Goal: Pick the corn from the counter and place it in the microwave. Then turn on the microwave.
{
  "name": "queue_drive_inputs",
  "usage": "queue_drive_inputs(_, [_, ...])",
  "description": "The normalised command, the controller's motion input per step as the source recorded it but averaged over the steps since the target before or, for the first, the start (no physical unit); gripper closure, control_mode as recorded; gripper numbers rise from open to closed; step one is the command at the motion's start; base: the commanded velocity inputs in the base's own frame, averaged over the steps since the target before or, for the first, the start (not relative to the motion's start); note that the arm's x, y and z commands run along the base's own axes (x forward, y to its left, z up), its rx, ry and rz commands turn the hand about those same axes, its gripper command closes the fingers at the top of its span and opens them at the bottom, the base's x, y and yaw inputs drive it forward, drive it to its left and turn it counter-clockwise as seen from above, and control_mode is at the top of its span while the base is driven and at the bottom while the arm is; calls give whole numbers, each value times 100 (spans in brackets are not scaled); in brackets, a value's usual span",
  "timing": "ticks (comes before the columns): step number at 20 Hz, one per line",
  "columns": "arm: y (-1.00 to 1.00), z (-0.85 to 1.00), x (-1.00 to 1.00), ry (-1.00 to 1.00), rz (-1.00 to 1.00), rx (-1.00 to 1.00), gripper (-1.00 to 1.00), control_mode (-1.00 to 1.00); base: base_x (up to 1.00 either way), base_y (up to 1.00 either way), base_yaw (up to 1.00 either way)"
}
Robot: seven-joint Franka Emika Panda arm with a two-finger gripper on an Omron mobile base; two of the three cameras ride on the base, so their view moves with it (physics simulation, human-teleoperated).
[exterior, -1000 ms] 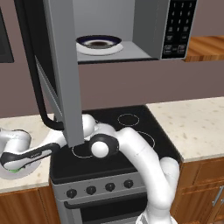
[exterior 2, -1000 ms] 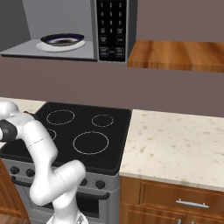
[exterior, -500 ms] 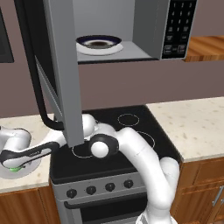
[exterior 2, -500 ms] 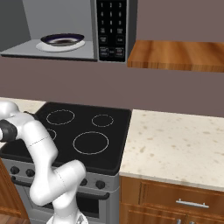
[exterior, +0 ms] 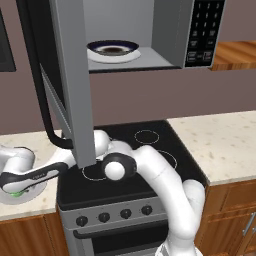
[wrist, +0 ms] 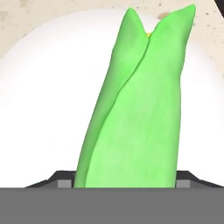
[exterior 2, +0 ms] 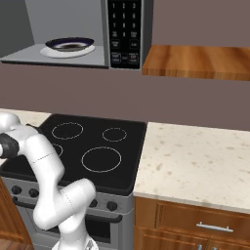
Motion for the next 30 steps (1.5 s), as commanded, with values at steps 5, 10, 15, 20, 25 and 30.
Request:
queue_drive_inputs(5, [-8,24,-9,-11,0,0,100,-100,0,0,0])
queue_drive_inputs(10, [-12,20,-3,-7,0,0,100,-100,0,0,0])
queue_drive_inputs(15, [-15,16,0,-4,0,0,100,-100,0,0,0])
queue_drive_inputs(20, [-21,16,0,-4,0,0,100,-100,0,0,0])
queue_drive_inputs(25, [-30,16,7,-3,0,0,100,-100,0,0,0])
queue_drive_inputs(30, [-35,9,18,-2,-2,0,100,-100,0,0,0])
